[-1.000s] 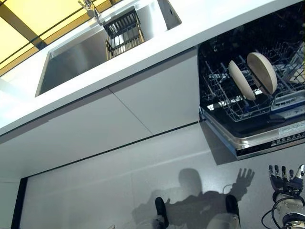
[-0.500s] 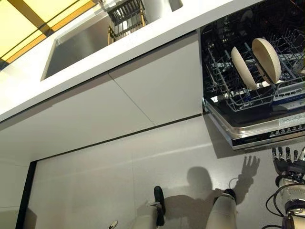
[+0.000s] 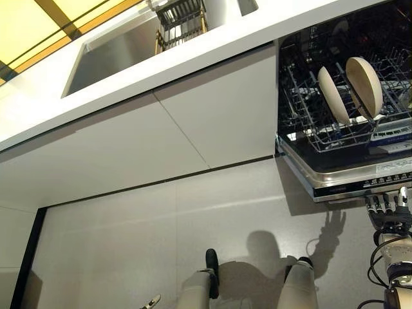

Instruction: Take plates into dishwasher

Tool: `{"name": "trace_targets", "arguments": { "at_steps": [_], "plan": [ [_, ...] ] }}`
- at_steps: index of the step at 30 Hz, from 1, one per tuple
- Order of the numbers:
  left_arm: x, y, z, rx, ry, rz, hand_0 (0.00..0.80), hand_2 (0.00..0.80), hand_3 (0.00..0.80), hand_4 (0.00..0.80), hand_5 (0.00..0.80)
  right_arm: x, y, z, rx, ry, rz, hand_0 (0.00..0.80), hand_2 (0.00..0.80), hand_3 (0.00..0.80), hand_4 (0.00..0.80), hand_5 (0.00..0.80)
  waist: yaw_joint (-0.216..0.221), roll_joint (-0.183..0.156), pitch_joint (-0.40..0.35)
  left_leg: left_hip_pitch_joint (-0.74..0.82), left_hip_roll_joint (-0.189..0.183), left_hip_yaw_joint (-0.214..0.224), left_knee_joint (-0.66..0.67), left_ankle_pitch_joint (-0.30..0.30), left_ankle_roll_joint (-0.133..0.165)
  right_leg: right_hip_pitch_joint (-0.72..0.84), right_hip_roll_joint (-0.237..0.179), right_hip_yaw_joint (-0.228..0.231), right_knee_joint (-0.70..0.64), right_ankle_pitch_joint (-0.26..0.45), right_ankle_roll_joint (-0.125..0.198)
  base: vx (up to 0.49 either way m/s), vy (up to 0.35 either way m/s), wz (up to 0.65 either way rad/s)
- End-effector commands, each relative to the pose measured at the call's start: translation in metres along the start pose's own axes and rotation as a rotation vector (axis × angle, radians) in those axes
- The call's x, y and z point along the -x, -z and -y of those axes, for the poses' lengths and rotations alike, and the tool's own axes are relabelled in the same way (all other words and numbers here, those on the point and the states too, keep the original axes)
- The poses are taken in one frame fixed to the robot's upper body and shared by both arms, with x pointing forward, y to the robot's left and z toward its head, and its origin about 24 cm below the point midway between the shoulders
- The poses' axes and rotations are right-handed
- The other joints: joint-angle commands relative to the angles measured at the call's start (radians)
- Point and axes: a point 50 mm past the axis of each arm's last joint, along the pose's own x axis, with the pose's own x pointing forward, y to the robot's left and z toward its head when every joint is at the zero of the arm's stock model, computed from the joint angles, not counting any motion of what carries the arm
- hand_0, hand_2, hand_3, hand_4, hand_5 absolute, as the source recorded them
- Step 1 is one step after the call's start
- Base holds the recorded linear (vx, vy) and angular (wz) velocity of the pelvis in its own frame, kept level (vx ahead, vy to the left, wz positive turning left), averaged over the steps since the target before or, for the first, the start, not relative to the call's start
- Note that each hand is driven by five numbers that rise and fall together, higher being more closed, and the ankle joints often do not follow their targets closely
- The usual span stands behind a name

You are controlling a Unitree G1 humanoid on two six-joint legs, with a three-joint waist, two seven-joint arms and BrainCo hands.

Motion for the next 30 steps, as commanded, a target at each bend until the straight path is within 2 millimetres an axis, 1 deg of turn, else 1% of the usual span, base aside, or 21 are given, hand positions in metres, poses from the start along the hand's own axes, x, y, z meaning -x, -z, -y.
{"name": "trace_targets", "arguments": {
  "at_steps": [1, 6, 11, 15, 22, 30],
  "plan": [
    [0.008, -0.016, -0.03, -0.039, -0.1, 0.037, 0.0, 0.0, 0.0, 0.0, 0.0, -0.009, 0.002, -0.142, -0.067, -0.508, 0.028, 0.0, 0.0, 0.0, 0.0, 0.0, 0.062, -0.102, -0.043, -0.017, -0.067, 0.038, 0.157, -0.078, 0.041, 0.093, 0.062, -0.096, -0.05, 0.033, -0.15, 0.07, -0.034, 0.18],
    [0.012, -0.018, -0.043, -0.064, -0.145, 0.034, 0.0, 0.0, 0.0, 0.0, 0.0, -0.004, -0.002, -0.168, -0.083, -0.572, 0.062, 0.0, 0.0, 0.0, 0.0, 0.0, 0.093, -0.132, -0.057, -0.002, -0.066, 0.024, 0.152, -0.089, 0.05, 0.128, 0.067, -0.115, -0.066, 0.04, -0.146, 0.061, -0.056, 0.13],
    [0.015, -0.02, -0.053, -0.081, -0.177, 0.034, 0.0, 0.0, 0.0, 0.0, 0.0, -0.001, -0.004, -0.187, -0.102, -0.625, 0.084, 0.0, 0.0, 0.0, 0.0, 0.0, 0.115, -0.162, -0.068, 0.019, -0.062, 0.011, 0.137, -0.092, 0.053, 0.166, 0.073, -0.129, -0.094, 0.048, -0.141, 0.061, -0.044, 0.06],
    [0.016, -0.018, -0.057, -0.093, -0.188, 0.03, 0.0, 0.0, 0.0, 0.0, 0.0, 0.0, -0.009, -0.192, -0.107, -0.635, 0.095, 0.0, 0.0, 0.0, 0.0, 0.0, 0.127, -0.178, -0.08, 0.035, -0.059, 0.006, 0.128, -0.094, 0.054, 0.195, 0.077, -0.141, -0.116, 0.052, -0.14, 0.081, -0.036, 0.12],
    [0.019, -0.013, -0.065, -0.122, -0.21, 0.011, 0.0, 0.0, 0.0, 0.0, 0.0, 0.001, -0.02, -0.2, -0.106, -0.652, 0.116, 0.0, 0.0, 0.0, 0.0, 0.0, 0.143, -0.193, -0.099, 0.053, -0.06, -0.003, 0.133, -0.106, 0.057, 0.234, 0.077, -0.156, -0.13, 0.052, -0.142, 0.08, -0.022, 0.07],
    [0.021, -0.006, -0.07, -0.138, -0.225, -0.006, 0.0, 0.0, 0.0, 0.0, 0.0, -0.001, -0.029, -0.197, -0.09, -0.629, 0.131, 0.0, 0.0, 0.0, 0.0, 0.0, 0.153, -0.204, -0.116, 0.076, -0.059, -0.009, 0.118, -0.102, 0.054, 0.274, 0.083, -0.167, -0.154, 0.055, -0.142, 0.058, -0.014, 0.09]
  ]
}}
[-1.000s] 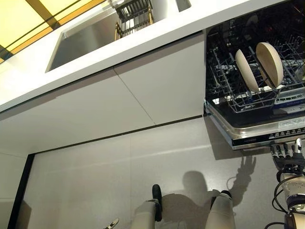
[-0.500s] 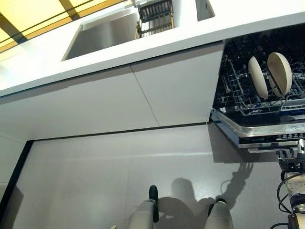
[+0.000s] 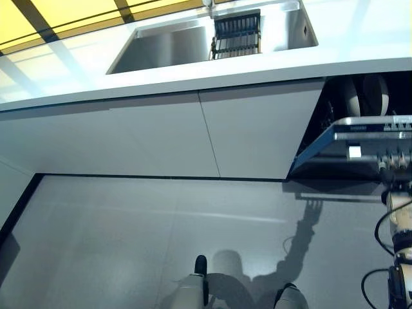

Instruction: Take plates into dishwasher

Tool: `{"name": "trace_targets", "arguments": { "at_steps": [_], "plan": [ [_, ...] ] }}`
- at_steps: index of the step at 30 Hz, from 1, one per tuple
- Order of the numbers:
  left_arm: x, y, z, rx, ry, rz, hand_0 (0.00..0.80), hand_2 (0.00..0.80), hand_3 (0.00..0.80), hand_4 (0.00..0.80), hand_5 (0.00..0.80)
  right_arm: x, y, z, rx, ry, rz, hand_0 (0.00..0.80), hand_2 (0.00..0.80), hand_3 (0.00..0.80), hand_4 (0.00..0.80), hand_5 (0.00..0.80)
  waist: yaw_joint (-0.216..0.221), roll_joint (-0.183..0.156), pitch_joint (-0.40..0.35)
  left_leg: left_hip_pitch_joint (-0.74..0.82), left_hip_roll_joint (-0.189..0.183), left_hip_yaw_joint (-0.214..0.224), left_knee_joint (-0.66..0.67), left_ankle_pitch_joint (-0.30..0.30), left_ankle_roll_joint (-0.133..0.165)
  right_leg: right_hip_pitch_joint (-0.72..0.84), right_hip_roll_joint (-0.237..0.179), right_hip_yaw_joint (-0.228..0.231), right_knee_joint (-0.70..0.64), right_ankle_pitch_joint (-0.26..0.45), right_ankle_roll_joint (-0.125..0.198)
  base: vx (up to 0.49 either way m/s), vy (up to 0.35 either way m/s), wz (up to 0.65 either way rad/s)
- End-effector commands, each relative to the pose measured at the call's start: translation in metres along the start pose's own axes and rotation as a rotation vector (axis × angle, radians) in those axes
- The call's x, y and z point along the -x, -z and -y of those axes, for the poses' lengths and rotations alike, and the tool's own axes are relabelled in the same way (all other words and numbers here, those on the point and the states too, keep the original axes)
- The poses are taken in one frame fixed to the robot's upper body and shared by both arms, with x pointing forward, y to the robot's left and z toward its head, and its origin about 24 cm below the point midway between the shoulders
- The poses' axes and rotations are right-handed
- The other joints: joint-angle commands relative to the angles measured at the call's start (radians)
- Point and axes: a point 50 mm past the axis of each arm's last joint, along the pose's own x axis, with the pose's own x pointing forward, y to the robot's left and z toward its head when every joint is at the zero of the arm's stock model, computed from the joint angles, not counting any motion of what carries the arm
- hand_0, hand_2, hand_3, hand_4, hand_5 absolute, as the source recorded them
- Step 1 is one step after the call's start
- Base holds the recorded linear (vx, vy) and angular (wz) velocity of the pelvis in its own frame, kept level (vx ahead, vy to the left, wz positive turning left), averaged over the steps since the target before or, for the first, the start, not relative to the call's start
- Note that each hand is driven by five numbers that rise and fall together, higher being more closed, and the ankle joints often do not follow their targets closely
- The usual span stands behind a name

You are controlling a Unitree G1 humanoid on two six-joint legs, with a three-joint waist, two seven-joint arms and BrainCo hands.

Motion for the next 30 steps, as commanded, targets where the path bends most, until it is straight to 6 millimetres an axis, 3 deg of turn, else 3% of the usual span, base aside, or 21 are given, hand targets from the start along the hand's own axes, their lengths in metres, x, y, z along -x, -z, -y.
{"name": "trace_targets", "arguments": {
  "at_steps": [1, 8, 13, 17, 18, 19, 21, 24, 30],
  "plan": [
    [0.01, -0.016, -0.043, -0.088, -0.127, 0.033, 0.0, 0.0, 0.0, 0.0, 0.0, -0.017, -0.009, -0.061, -0.052, -0.205, 0.044, 0.0, 0.0, 0.0, 0.0, 0.0, 0.034, -0.103, -0.078, -0.009, -0.049, 0.053, 0.149, -0.115, 0.028, 0.074, 0.082, -0.075, -0.049, 0.038, -0.148, 0.037, -0.005, 0.15],
    [0.01, -0.013, -0.046, -0.095, -0.135, 0.027, 0.0, 0.0, 0.0, 0.0, 0.0, -0.016, -0.015, -0.053, -0.03, -0.169, 0.048, 0.0, 0.0, 0.0, 0.0, 0.0, 0.033, -0.112, -0.092, 0.014, -0.041, 0.054, 0.125, -0.104, 0.021, 0.1, 0.091, -0.084, -0.072, 0.041, -0.149, 0.024, -0.01, 0.21],
    [0.01, -0.011, -0.045, -0.1, -0.129, 0.029, 0.0, 0.0, 0.0, 0.0, 0.0, -0.011, -0.005, -0.036, -0.011, -0.12, 0.008, 0.0, 0.0, 0.0, 0.0, 0.0, 0.026, -0.126, -0.128, 0.064, -0.035, 0.057, 0.029, -0.057, 0.009, 0.145, 0.108, -0.095, -0.172, 0.08, -0.135, 0.03, -0.005, 0.02],
    [0.007, -0.012, -0.038, -0.091, -0.126, 0.04, 0.0, 0.0, 0.0, 0.0, 0.0, 0.009, 0.033, 0.011, 0.069, 0.029, -0.122, 0.0, 0.0, 0.0, 0.0, 0.0, 0.003, -0.151, -0.199, 0.154, -0.036, 0.068, -0.15, 0.001, -0.003, 0.214, 0.13, -0.078, -0.35, 0.151, -0.093, 0.044, 0.006, -0.06],
    [0.007, -0.012, -0.038, -0.092, -0.127, 0.039, 0.0, 0.0, 0.0, 0.0, 0.0, 0.01, 0.034, 0.012, 0.069, 0.031, -0.123, 0.0, 0.0, 0.0, 0.0, 0.0, 0.004, -0.152, -0.2, 0.157, -0.036, 0.069, -0.156, 0.003, -0.003, 0.217, 0.131, -0.078, -0.356, 0.154, -0.093, 0.055, 0.004, -0.09],
    [0.006, -0.013, -0.035, -0.083, -0.122, 0.047, 0.0, 0.0, 0.0, 0.0, 0.0, 0.021, 0.046, 0.033, 0.085, 0.083, -0.172, 0.0, 0.0, 0.0, 0.0, 0.0, -0.005, -0.16, -0.225, 0.179, -0.034, 0.068, -0.201, 0.018, -0.004, 0.234, 0.137, -0.068, -0.401, 0.177, -0.081, 0.043, -0.001, -0.11],
    [0.005, -0.014, -0.031, -0.082, -0.116, 0.047, 0.0, 0.0, 0.0, 0.0, 0.0, 0.034, 0.059, 0.053, 0.099, 0.136, -0.221, 0.0, 0.0, 0.0, 0.0, 0.0, -0.012, -0.166, -0.251, 0.199, -0.033, 0.071, -0.245, 0.027, -0.004, 0.251, 0.143, -0.058, -0.445, 0.195, -0.072, 0.056, 0.003, -0.09],
    [0.003, -0.017, -0.027, -0.068, -0.111, 0.046, 0.0, 0.0, 0.0, 0.0, 0.0, 0.068, 0.082, 0.098, 0.199, 0.26, -0.353, 0.0, 0.0, 0.0, 0.0, 0.0, -0.03, -0.175, -0.295, 0.243, -0.028, 0.082, -0.318, 0.04, -0.004, 0.281, 0.157, -0.037, -0.514, 0.222, -0.059, 0.063, 0.018, -0.15],
    [0.001, -0.019, -0.02, -0.074, -0.095, 0.052, 0.0, 0.0, 0.0, 0.0, 0.0, 0.139, 0.109, 0.159, 0.234, 0.388, -0.54, 0.0, 0.0, 0.0, 0.0, 0.0, -0.053, -0.182, -0.346, 0.285, -0.027, 0.098, -0.372, 0.039, 0.0, 0.315, 0.171, -0.024, -0.577, 0.247, -0.049, 0.038, 0.031, -0.11]
  ]
}}
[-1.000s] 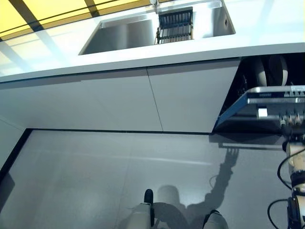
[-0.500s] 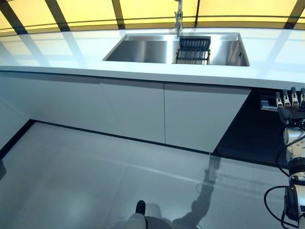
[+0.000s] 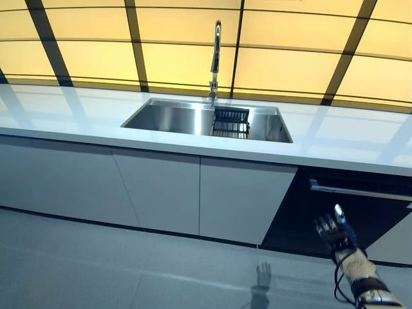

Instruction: Take plates into dishwasher

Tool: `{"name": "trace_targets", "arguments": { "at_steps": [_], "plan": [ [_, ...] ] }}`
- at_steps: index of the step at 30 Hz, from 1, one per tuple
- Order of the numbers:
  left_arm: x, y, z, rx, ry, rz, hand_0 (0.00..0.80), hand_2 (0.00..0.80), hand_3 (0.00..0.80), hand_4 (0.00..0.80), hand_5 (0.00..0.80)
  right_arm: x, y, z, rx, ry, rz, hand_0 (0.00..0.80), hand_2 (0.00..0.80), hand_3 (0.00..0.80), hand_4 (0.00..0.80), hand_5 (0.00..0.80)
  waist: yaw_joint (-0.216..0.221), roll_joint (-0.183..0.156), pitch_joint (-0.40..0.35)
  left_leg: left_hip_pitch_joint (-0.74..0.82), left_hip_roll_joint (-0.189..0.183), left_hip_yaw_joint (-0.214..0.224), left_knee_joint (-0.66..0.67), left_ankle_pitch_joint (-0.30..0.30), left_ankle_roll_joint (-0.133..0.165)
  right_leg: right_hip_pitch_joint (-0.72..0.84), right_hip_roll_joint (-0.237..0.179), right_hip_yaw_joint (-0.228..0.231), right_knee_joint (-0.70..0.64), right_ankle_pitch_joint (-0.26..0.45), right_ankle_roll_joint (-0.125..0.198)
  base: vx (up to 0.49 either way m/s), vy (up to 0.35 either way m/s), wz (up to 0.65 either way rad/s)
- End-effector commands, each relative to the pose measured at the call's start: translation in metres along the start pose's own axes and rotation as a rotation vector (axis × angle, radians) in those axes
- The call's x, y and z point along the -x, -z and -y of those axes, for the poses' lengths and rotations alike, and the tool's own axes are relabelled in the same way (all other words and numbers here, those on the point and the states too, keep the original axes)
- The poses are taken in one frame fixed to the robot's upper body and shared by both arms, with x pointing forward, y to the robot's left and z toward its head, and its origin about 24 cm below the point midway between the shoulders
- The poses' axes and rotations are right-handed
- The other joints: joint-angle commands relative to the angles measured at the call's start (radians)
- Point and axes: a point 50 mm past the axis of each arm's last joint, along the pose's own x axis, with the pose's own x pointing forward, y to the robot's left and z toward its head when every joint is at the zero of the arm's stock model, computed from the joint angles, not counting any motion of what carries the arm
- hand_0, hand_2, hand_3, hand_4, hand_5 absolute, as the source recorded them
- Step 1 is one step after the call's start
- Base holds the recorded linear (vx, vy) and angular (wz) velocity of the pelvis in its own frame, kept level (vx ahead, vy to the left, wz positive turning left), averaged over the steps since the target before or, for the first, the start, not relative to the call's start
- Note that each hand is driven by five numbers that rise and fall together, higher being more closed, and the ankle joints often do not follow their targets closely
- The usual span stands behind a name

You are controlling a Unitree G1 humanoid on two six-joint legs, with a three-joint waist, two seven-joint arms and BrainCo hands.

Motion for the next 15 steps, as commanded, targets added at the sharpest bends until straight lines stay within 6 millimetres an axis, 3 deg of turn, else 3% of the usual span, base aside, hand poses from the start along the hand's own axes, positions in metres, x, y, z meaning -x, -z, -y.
{"name": "trace_targets", "arguments": {
  "at_steps": [1, 5, 7, 8, 11, 12, 15],
  "plan": [
    [-0.004, -0.018, 0.011, 0.003, 0.008, 0.043, 0.0, 0.0, 0.0, 0.0, 0.0, -0.002, -0.01, -0.011, 0.063, -0.105, 0.027, 0.0, 0.0, 0.0, 0.0, 0.0, -0.007, 0.028, 0.02, 0.025, -0.043, 0.012, -0.004, -0.042, 0.062, -0.041, 0.105, -0.015, 0.005, 0.061, -0.099, 0.034, 0.04, -0.05],
    [-0.005, -0.016, 0.016, 0.0, 0.012, 0.026, 0.0, 0.0, 0.0, 0.0, 0.0, 0.011, 0.026, 0.024, 0.092, -0.041, -0.094, 0.0, 0.0, 0.0, 0.0, 0.0, -0.018, 0.022, -0.002, 0.032, -0.051, 0.02, -0.005, -0.051, 0.062, -0.03, 0.109, -0.016, -0.028, 0.081, -0.094, 0.033, 0.036, -0.09],
    [-0.005, -0.015, 0.018, -0.004, 0.011, 0.018, 0.0, 0.0, 0.0, 0.0, 0.0, 0.014, 0.038, 0.031, 0.101, -0.027, -0.141, 0.0, 0.0, 0.0, 0.0, 0.0, -0.021, 0.021, -0.007, 0.034, -0.054, 0.021, -0.005, -0.052, 0.063, -0.03, 0.11, -0.016, -0.03, 0.083, -0.093, 0.045, 0.039, -0.03],
    [-0.005, -0.011, 0.018, -0.015, 0.009, 0.007, 0.0, 0.0, 0.0, 0.0, 0.0, 0.023, 0.058, 0.044, 0.143, -0.002, -0.213, 0.0, 0.0, 0.0, 0.0, 0.0, -0.027, 0.019, -0.014, 0.04, -0.055, 0.025, -0.005, -0.055, 0.064, -0.029, 0.11, -0.013, -0.03, 0.084, -0.093, 0.061, 0.053, -0.03],
    [-0.005, -0.006, 0.021, -0.02, 0.022, -0.014, 0.0, 0.0, 0.0, 0.0, 0.0, 0.037, 0.085, 0.061, 0.23, 0.044, -0.31, 0.0, 0.0, 0.0, 0.0, 0.0, -0.034, 0.017, -0.018, 0.046, -0.057, 0.033, -0.005, -0.058, 0.067, -0.029, 0.109, -0.01, -0.032, 0.086, -0.092, 0.053, 0.053, -0.04],
    [-0.005, -0.001, 0.023, -0.04, 0.022, -0.033, 0.0, 0.0, 0.0, 0.0, 0.0, 0.047, 0.105, 0.071, 0.27, 0.081, -0.369, 0.0, 0.0, 0.0, 0.0, 0.0, -0.036, 0.017, -0.022, 0.048, -0.059, 0.036, -0.005, -0.061, 0.069, -0.028, 0.109, -0.009, -0.035, 0.088, -0.092, 0.052, 0.055, -0.02],
    [-0.005, 0.007, 0.024, -0.135, -0.003, -0.072, 0.0, 0.0, 0.0, 0.0, 0.0, 0.066, 0.128, 0.089, 0.393, 0.146, -0.499, 0.0, 0.0, 0.0, 0.0, 0.0, -0.042, 0.015, -0.027, 0.054, -0.062, 0.04, -0.005, -0.065, 0.073, -0.026, 0.105, -0.01, -0.036, 0.09, -0.087, 0.044, 0.039, -0.02]
  ]
}}
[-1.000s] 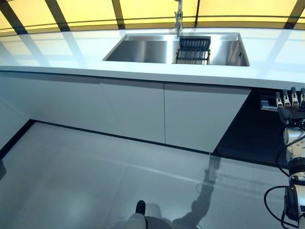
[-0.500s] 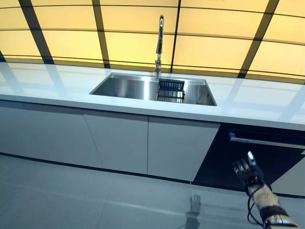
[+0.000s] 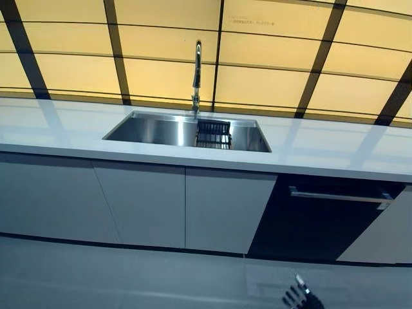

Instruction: Take plates into dishwasher

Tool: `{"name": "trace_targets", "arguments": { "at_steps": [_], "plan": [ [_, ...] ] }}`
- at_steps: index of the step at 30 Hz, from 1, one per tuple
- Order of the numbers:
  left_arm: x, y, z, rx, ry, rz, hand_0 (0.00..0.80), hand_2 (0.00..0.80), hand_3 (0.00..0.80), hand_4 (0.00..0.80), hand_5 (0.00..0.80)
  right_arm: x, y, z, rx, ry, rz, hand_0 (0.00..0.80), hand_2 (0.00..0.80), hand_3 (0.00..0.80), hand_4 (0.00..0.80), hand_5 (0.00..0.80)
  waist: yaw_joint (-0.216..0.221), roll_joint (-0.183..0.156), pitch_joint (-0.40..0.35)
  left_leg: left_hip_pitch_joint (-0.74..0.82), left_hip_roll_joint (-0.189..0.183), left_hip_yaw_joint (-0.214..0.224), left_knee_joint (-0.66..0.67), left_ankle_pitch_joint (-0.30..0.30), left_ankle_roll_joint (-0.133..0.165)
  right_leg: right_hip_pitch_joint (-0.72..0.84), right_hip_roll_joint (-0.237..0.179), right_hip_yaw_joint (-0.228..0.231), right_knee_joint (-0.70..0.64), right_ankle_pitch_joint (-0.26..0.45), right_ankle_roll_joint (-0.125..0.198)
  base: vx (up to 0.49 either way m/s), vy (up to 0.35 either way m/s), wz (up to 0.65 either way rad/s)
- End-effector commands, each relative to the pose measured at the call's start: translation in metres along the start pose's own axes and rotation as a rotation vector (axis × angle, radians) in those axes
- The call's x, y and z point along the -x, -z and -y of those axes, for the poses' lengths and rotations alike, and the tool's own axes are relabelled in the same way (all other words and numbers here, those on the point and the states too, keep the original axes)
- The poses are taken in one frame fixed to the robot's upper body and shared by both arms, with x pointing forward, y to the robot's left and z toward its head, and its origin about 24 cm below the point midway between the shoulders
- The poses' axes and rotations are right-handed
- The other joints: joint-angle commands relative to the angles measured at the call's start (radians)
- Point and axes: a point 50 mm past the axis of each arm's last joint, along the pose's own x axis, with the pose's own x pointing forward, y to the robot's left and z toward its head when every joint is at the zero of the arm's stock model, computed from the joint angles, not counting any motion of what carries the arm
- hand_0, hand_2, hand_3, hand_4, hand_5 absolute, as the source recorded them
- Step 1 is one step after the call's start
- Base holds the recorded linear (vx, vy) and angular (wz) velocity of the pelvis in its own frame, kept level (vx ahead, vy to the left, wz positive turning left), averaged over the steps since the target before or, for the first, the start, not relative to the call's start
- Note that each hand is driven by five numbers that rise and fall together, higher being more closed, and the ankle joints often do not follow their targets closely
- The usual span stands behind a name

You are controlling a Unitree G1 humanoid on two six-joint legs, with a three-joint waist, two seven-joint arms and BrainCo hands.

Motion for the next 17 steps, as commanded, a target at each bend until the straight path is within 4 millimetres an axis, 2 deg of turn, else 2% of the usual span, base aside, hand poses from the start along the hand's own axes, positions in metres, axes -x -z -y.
{"name": "trace_targets", "arguments": {
  "at_steps": [1, 7, 10, 17],
  "plan": [
    [-0.003, -0.001, 0.014, -0.119, -0.013, -0.044, 0.0, 0.0, 0.0, 0.0, 0.0, -0.004, -0.007, -0.006, 0.177, 0.03, -0.023, 0.0, 0.0, 0.0, 0.0, 0.0, 0.005, 0.046, 0.017, 0.024, -0.066, 0.018, -0.001, -0.052, 0.09, -0.057, 0.101, -0.027, -0.001, 0.078, -0.084, 0.019, 0.03, 0.0],
    [-0.002, 0.017, 0.014, -0.136, -0.034, -0.132, 0.0, 0.0, 0.0, 0.0, 0.0, 0.004, 0.026, 0.015, 0.245, 0.153, -0.178, 0.0, 0.0, 0.0, 0.0, 0.0, 0.0, 0.055, 0.023, 0.033, -0.066, 0.021, -0.001, -0.058, 0.094, -0.053, 0.096, -0.032, 0.004, 0.076, -0.083, 0.015, 0.024, 0.0],
    [-0.001, 0.022, 0.014, -0.111, -0.027, -0.142, 0.0, 0.0, 0.0, 0.0, 0.0, 0.007, 0.033, 0.019, 0.183, 0.163, -0.186, 0.0, 0.0, 0.0, 0.0, 0.0, -0.006, 0.059, 0.028, 0.037, -0.067, 0.023, -0.001, -0.06, 0.096, -0.052, 0.094, -0.03, 0.007, 0.076, -0.081, 0.012, 0.022, 0.0],
    [-0.002, 0.023, 0.02, -0.08, -0.003, -0.129, 0.0, 0.0, 0.0, 0.0, 0.0, 0.008, 0.034, 0.02, 0.2, 0.156, -0.176, 0.0, 0.0, 0.0, 0.0, 0.0, -0.01, 0.059, 0.035, 0.044, -0.068, 0.021, -0.001, -0.065, 0.098, -0.049, 0.092, -0.027, 0.011, 0.074, -0.078, 0.002, 0.004, 0.0]
  ]
}}
